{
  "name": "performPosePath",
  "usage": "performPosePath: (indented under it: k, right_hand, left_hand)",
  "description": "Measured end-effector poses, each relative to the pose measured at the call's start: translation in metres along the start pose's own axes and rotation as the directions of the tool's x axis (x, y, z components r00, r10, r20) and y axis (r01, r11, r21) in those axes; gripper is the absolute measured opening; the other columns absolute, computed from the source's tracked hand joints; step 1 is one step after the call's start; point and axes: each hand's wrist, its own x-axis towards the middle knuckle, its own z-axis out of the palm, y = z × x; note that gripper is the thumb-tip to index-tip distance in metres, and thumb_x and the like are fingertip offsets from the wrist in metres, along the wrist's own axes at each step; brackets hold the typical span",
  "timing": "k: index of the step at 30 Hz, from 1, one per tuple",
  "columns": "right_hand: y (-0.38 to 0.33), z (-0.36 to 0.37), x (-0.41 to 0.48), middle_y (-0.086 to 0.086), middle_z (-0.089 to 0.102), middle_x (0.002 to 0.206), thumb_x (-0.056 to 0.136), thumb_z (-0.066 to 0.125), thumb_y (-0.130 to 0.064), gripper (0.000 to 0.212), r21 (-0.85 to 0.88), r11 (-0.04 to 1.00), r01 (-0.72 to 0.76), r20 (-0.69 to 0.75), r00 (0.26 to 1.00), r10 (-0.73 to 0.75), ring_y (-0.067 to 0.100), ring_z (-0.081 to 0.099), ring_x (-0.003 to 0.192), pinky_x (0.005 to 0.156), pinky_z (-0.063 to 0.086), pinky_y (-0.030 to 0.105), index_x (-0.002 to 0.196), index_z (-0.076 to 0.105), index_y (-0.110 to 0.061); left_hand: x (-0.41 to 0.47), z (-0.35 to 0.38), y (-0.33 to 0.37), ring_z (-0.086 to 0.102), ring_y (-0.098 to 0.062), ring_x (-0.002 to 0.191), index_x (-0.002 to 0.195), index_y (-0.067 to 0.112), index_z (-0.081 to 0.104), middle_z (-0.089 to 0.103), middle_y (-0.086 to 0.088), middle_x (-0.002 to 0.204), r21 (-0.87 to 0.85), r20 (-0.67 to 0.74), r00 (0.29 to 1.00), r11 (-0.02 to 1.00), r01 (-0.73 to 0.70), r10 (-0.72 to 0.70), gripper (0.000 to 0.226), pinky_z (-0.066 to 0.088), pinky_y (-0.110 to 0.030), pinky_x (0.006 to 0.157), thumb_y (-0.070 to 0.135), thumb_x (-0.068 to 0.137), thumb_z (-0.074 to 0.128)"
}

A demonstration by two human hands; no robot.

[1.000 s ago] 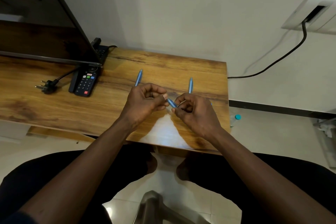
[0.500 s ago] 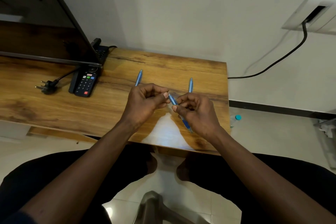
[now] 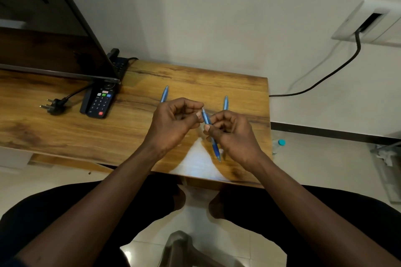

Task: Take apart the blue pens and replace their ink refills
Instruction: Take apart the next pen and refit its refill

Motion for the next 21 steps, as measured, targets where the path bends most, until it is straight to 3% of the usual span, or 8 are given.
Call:
performPosePath:
  k: [4,8,11,13,17,21]
  right_hand:
    - [-0.007,0.000,0.002,0.014,0.075,0.084,0.095,0.066,-0.008,0.027,0.004,0.999,0.051,-0.003,0.999,-0.051,0.030,0.075,0.085,0.086,0.061,0.054,0.111,0.073,-0.029]
    - [-0.027,-0.009,0.007,0.018,0.072,0.087,0.104,0.048,-0.004,0.019,0.319,0.948,0.008,-0.124,0.992,0.034,0.029,0.073,0.076,0.077,0.064,0.039,0.113,0.064,-0.007]
    - [-0.045,-0.020,0.017,0.006,0.051,0.067,0.103,0.035,-0.007,0.018,0.716,0.697,-0.013,-0.154,0.972,0.176,0.021,0.051,0.060,0.059,0.045,0.032,0.094,0.050,-0.012]
    - [-0.058,-0.027,0.021,0.002,0.038,0.063,0.099,0.037,-0.017,0.017,0.865,0.502,0.006,-0.120,0.974,0.195,0.018,0.037,0.058,0.057,0.033,0.031,0.084,0.044,-0.015]
    - [-0.076,-0.040,0.021,0.000,0.030,0.058,0.100,0.034,-0.051,0.046,0.947,0.319,0.038,-0.078,0.990,0.114,0.016,0.031,0.051,0.055,0.028,0.030,0.069,0.041,-0.017]
    - [-0.084,-0.047,0.017,-0.004,0.024,0.050,0.094,0.037,-0.046,0.043,0.981,0.182,0.065,-0.089,0.988,0.126,0.013,0.021,0.042,0.049,0.019,0.025,0.061,0.035,-0.019]
  left_hand:
    - [0.001,0.000,0.009,0.078,-0.018,0.100,0.125,0.016,0.072,0.080,-0.004,0.106,-0.012,0.017,1.000,1.000,-0.016,0.016,0.030,0.065,-0.036,0.085,0.006,0.097,0.071]
    - [0.002,0.000,0.014,0.077,-0.016,0.101,0.130,0.026,0.067,0.077,-0.004,0.112,-0.012,0.004,0.998,0.998,0.065,-0.065,0.033,0.064,-0.033,0.085,0.016,0.098,0.072]
    - [0.000,0.005,0.013,0.078,-0.021,0.100,0.121,0.025,0.072,0.079,-0.005,0.107,0.026,0.095,0.978,0.983,0.184,-0.186,0.024,0.063,-0.036,0.087,0.022,0.097,0.074]
    - [-0.004,0.011,0.017,0.078,-0.021,0.099,0.120,0.022,0.073,0.080,-0.006,0.108,0.024,0.177,0.963,0.979,0.202,-0.203,0.024,0.063,-0.040,0.091,0.022,0.096,0.075]
    - [-0.006,0.022,0.036,0.077,-0.029,0.104,0.123,0.014,0.071,0.079,-0.012,0.111,-0.120,0.274,0.953,0.979,0.166,-0.128,0.036,0.063,-0.038,0.091,0.016,0.088,0.078]
    - [-0.006,0.032,0.048,0.074,-0.028,0.101,0.118,0.007,0.075,0.075,-0.023,0.111,-0.220,0.254,0.967,0.973,0.076,-0.018,0.043,0.062,-0.039,0.090,0.016,0.077,0.083]
